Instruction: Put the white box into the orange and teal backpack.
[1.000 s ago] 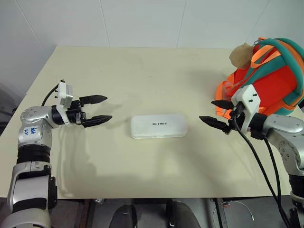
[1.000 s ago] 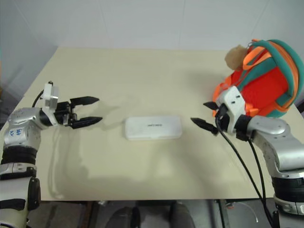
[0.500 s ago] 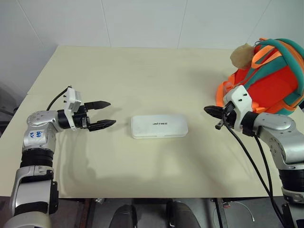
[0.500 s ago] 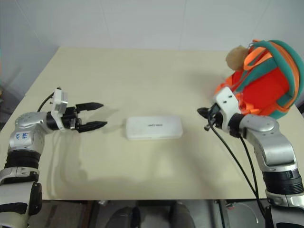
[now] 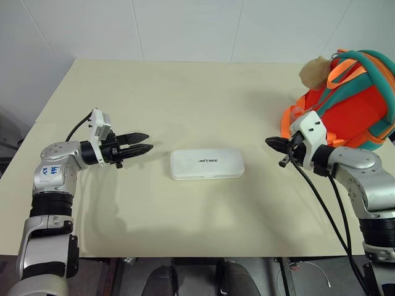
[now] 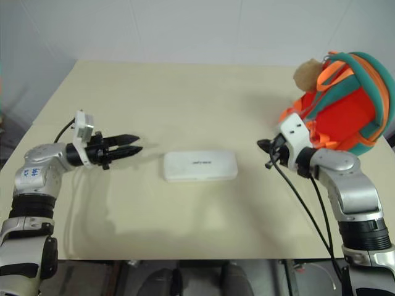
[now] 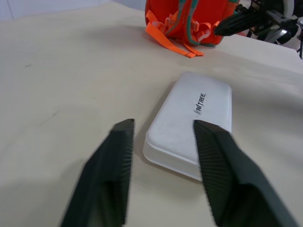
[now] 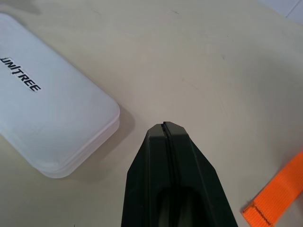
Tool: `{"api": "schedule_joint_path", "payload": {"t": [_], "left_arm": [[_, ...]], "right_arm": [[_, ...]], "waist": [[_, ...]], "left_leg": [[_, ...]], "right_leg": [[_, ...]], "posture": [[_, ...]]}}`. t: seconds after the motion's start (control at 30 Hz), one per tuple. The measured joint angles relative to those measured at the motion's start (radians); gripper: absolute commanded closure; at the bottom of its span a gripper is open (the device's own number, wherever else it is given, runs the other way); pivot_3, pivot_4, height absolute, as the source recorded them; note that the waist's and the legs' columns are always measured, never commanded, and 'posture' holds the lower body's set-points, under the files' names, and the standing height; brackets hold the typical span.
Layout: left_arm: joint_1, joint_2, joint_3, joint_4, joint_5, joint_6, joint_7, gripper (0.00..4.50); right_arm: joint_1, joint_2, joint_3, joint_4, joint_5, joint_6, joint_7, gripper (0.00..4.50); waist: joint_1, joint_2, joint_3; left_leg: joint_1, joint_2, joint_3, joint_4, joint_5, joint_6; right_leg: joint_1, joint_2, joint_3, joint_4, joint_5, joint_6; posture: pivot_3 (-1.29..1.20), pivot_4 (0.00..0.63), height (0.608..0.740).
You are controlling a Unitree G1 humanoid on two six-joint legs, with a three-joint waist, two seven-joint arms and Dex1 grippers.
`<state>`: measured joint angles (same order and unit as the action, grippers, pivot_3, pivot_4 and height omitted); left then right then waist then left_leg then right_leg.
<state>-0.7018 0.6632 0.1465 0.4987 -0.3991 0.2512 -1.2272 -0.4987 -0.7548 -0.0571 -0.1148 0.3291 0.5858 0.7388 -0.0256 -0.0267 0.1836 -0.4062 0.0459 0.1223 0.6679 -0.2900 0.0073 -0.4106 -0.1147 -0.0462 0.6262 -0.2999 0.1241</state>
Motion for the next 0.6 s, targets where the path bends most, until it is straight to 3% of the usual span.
{"api": "schedule_joint_path", "payload": {"t": [0.13,0.37,0.6], "left_arm": [[0.016,-0.013,-0.043,-0.018,0.027,0.007,0.015,4.50],[0.047,-0.026,-0.131,-0.019,0.068,0.035,-0.005,4.50],[0.032,-0.020,-0.219,0.015,0.224,0.030,0.110,4.50]], "right_arm": [[0.000,0.000,0.000,0.003,-0.015,-0.008,0.000,4.38],[0.001,0.001,0.022,0.055,-0.081,-0.020,-0.013,4.38],[-0.010,0.064,0.108,0.118,-0.147,-0.012,-0.038,4.38]], "waist": [[0.000,0.000,0.000],[0.000,0.000,0.000],[-0.002,0.000,0.000]], "left_leg": [[0.000,0.000,0.000,0.000,0.000,0.000],[0.000,0.000,0.000,0.000,0.000,0.000],[0.000,0.000,0.000,0.000,0.000,0.000]], "right_leg": [[0.000,0.000,0.000,0.000,0.000,0.000],[0.000,0.000,0.000,0.000,0.000,0.000],[0.000,0.000,0.000,0.000,0.000,0.000]], "posture": [[0.00,0.150,0.740],[0.00,0.150,0.740],[0.00,0.150,0.740]]}}
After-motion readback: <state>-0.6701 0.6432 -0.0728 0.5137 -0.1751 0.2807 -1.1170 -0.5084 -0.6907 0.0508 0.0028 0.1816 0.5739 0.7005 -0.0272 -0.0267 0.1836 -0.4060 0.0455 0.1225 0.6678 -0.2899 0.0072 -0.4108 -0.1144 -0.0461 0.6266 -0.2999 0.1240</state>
